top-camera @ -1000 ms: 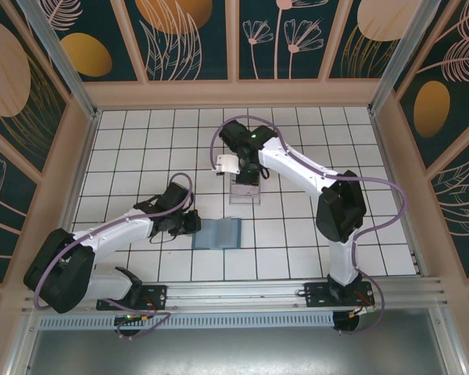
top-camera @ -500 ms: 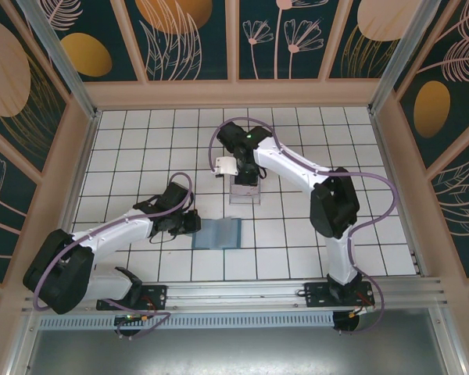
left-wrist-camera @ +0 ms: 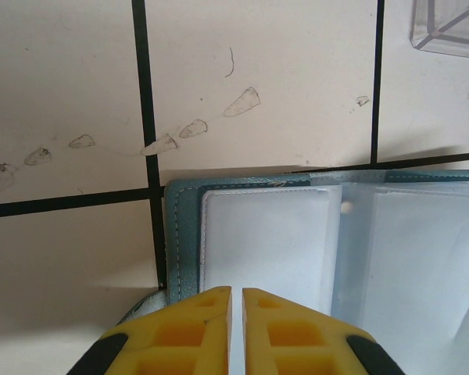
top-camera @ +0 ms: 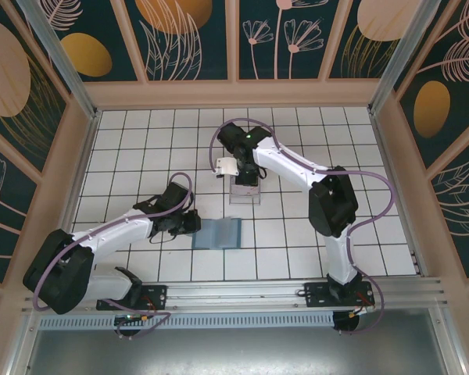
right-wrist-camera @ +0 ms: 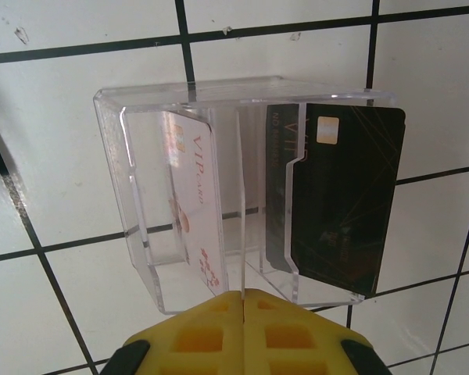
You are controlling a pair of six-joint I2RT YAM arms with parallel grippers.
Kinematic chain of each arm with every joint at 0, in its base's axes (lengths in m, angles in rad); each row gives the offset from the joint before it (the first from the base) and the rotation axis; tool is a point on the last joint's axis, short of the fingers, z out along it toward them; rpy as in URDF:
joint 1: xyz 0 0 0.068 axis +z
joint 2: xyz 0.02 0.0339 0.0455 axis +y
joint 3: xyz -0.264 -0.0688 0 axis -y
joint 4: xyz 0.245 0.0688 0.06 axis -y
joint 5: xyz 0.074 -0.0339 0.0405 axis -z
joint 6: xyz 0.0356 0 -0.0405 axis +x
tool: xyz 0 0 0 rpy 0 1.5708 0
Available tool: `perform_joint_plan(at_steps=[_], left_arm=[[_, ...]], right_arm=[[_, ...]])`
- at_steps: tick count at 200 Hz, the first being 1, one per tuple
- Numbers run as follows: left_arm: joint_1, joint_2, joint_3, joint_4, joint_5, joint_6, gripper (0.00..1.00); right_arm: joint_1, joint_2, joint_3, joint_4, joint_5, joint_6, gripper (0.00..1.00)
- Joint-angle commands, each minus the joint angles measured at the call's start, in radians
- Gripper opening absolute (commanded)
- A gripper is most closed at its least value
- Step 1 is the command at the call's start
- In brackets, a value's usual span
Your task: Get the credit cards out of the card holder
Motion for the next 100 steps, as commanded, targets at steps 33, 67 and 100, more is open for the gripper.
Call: perform_joint_plan(at_steps=[33, 67, 100], left_arm=[[0.003, -0.027, 0.016, -0.037, -0.017, 0.011, 0.13], [0.003, -0.041, 0.02, -0.047, -0.022, 0.006, 0.13], [0.002, -0.049, 0.016, -0.045, -0.025, 0.0, 0.14]], right_arm=[[0.025, -0.024, 0.047, -0.031, 0.078, -0.047, 0.0], [0.041, -0.044, 0.041, -0.052, 0.083, -0.025, 0.0], [0.056, -0.062, 0.007, -0.07, 0.029, -0.007, 0.0]])
